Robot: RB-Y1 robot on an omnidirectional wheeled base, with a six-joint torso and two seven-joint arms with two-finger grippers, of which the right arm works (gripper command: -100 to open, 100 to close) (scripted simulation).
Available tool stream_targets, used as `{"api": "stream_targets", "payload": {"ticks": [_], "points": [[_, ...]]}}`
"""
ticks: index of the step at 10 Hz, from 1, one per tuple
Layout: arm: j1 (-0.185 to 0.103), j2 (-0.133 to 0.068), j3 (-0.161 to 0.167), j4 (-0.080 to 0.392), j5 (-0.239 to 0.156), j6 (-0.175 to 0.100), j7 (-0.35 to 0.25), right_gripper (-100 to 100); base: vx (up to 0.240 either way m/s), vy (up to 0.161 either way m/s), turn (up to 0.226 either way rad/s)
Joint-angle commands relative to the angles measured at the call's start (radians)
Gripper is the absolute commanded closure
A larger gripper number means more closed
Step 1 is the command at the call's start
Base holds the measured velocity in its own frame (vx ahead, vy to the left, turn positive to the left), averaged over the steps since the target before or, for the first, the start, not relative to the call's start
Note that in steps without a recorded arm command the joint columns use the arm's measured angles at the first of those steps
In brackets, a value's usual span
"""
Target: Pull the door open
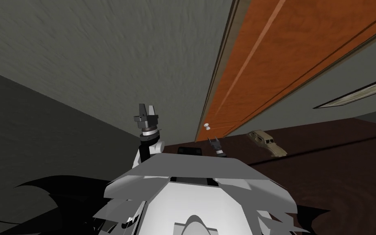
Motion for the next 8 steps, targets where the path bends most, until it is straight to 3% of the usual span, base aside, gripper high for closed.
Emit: {"api": "stream_targets", "payload": {"ticks": [1,4,7,8], "points": [[-0.011,-0.014,-0.017,0.029,-0.012,-0.012,-0.005,-100,0.015,0.131,0.132],[-0.031,-0.037,-0.049,0.082,-0.034,-0.033,-0.011,-100,0.051,0.095,0.125],[-0.066,-0.078,-0.107,0.175,-0.074,-0.069,-0.022,-100,0.133,0.063,0.225],[-0.066,-0.078,-0.107,0.175,-0.074,-0.069,-0.022,-100,0.125,0.030,0.068]]}}
